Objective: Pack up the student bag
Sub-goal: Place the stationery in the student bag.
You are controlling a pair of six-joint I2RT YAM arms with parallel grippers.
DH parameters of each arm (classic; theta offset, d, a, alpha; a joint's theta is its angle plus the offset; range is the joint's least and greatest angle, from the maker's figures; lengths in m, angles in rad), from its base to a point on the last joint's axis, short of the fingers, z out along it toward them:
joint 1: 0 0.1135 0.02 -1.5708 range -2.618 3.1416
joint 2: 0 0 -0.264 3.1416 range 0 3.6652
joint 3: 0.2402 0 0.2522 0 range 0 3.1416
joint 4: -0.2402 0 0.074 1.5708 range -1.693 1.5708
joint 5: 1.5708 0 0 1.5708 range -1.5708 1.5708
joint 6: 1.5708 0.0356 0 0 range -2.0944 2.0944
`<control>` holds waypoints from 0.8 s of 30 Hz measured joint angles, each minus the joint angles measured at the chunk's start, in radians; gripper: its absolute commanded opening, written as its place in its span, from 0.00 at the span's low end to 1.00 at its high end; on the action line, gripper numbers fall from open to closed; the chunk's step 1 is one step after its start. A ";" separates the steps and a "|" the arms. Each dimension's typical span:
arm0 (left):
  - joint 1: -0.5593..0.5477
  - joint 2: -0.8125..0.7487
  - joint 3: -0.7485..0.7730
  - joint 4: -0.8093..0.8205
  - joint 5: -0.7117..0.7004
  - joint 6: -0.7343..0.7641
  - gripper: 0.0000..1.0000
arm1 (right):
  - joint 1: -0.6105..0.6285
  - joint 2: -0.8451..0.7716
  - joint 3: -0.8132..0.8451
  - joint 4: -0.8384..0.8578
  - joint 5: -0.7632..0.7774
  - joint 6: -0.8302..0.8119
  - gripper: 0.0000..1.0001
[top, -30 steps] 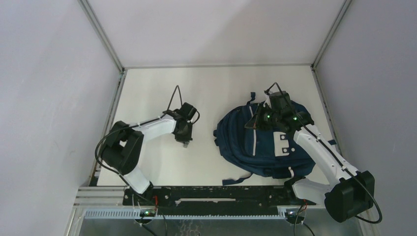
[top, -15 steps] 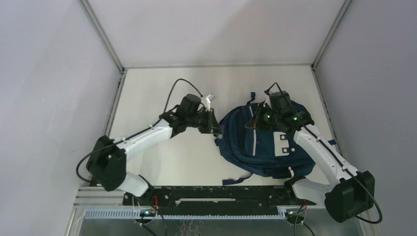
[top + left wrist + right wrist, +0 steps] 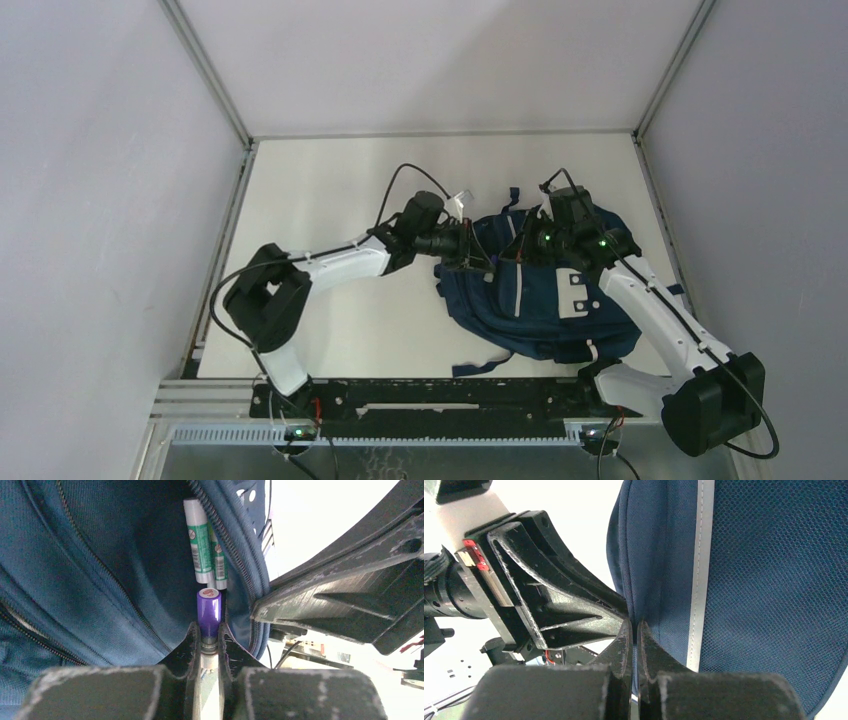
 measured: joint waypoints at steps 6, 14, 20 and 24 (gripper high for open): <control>-0.003 0.043 0.093 -0.047 -0.014 0.022 0.56 | 0.000 -0.002 0.002 0.002 0.009 0.002 0.00; -0.007 0.045 0.123 -0.185 -0.067 0.103 0.52 | 0.004 -0.004 0.004 -0.008 0.014 0.002 0.00; 0.000 -0.035 0.123 -0.298 -0.113 0.171 0.42 | 0.010 -0.004 0.004 -0.010 0.024 -0.001 0.00; 0.059 -0.130 0.120 -0.369 -0.116 0.213 0.45 | 0.031 -0.004 0.004 -0.022 0.055 -0.004 0.00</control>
